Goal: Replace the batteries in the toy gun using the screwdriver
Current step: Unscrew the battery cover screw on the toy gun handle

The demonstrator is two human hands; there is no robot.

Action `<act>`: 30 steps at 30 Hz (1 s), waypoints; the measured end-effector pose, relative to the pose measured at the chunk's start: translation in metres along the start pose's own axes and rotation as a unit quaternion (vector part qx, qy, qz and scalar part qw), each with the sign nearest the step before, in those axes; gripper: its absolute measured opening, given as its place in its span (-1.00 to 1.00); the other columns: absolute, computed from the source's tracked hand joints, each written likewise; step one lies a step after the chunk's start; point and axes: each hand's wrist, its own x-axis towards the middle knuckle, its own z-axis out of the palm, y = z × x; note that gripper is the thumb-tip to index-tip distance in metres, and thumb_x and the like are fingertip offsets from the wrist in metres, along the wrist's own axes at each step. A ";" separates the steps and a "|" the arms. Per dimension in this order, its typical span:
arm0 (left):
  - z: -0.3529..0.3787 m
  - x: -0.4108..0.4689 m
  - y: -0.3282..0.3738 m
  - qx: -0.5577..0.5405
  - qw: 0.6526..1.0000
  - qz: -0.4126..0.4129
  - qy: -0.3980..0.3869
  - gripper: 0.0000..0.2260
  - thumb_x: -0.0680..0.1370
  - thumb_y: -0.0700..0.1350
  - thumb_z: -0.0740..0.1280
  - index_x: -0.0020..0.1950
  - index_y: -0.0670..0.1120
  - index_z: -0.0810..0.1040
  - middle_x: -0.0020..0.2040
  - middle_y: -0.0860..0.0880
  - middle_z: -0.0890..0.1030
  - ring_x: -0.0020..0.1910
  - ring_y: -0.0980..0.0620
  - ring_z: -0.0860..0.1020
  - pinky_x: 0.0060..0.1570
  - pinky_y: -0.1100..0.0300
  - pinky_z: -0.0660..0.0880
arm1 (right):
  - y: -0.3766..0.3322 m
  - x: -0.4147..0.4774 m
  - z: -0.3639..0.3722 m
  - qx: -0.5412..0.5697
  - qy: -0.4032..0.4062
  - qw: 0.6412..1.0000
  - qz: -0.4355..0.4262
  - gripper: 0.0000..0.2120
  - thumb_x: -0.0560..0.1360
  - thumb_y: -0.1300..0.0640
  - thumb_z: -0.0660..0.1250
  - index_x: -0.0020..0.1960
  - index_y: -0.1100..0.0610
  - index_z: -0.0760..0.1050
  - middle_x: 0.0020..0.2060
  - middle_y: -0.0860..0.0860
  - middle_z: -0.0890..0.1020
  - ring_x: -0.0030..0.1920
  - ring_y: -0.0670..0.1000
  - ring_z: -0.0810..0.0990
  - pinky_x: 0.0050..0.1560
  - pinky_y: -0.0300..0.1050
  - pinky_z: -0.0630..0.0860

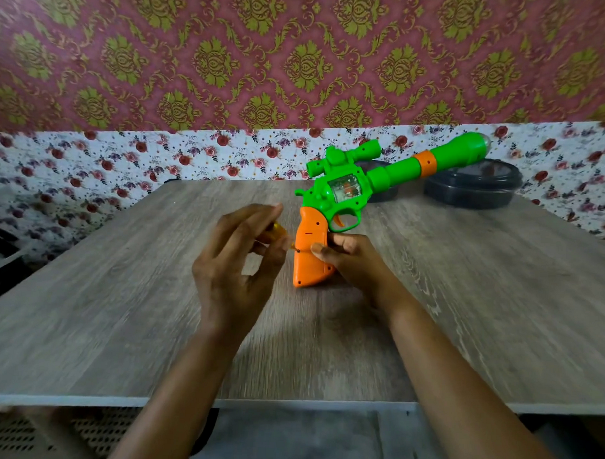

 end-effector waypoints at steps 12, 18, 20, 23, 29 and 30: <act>0.002 -0.002 -0.001 0.007 1.000 0.007 -0.026 -0.79 0.48 -0.18 0.35 0.10 -0.12 0.44 -0.08 0.04 0.51 -0.29 0.16 0.48 -0.20 0.52 0.38 | 0.001 0.000 -0.001 0.010 -0.007 1.000 0.000 -0.75 0.50 0.23 0.29 0.18 0.17 0.52 0.10 0.18 0.62 0.05 0.03 0.58 0.14 0.00 0.52; 0.002 -0.002 0.001 -0.034 0.999 -0.003 -0.020 -0.74 0.43 -0.18 0.41 0.02 -0.12 0.38 -0.11 -0.03 0.53 -0.27 0.16 0.50 -0.27 0.45 0.43 | 0.002 0.002 -0.001 0.013 -0.014 1.000 -0.004 -0.75 0.50 0.23 0.29 0.18 0.19 0.52 0.05 0.13 0.62 0.05 0.02 0.58 0.21 0.03 0.49; 0.002 -0.003 0.001 -0.044 0.999 -0.010 -0.024 -0.70 0.43 -0.22 0.41 0.06 -0.10 0.35 -0.12 -0.07 0.57 -0.27 0.12 0.54 -0.29 0.38 0.47 | 0.002 0.002 -0.001 0.015 -0.015 1.000 -0.005 -0.74 0.50 0.23 0.29 0.19 0.19 0.52 0.03 0.11 0.62 0.04 0.01 0.57 0.19 -0.01 0.50; 0.002 -0.004 -0.001 -0.022 1.000 -0.008 -0.021 -0.71 0.45 -0.27 0.38 0.10 -0.09 0.38 -0.08 -0.04 0.58 -0.22 0.10 0.56 -0.24 0.33 0.52 | 0.002 0.002 0.000 0.011 -0.013 1.000 -0.010 -0.73 0.50 0.24 0.29 0.20 0.20 0.51 -0.01 0.05 0.60 0.02 -0.02 0.56 0.11 -0.11 0.51; 0.000 -0.003 0.001 -0.051 0.998 -0.029 -0.034 -0.78 0.55 -0.18 0.24 0.20 -0.09 0.41 -0.03 -0.09 0.61 -0.20 0.12 0.65 -0.29 0.14 0.61 | 0.003 0.002 -0.001 0.005 -0.010 1.000 -0.015 -0.75 0.50 0.23 0.30 0.17 0.18 0.53 0.00 0.06 0.62 0.03 0.00 0.57 0.09 -0.11 0.51; 0.000 -0.003 0.001 -0.052 0.998 -0.029 -0.032 -0.78 0.55 -0.18 0.23 0.20 -0.08 0.40 -0.03 -0.06 0.62 -0.21 0.13 0.66 -0.31 0.11 0.61 | 0.003 0.002 0.000 0.005 -0.010 1.000 -0.017 -0.75 0.50 0.24 0.29 0.17 0.19 0.53 -0.01 0.07 0.61 0.02 -0.01 0.57 0.07 -0.15 0.52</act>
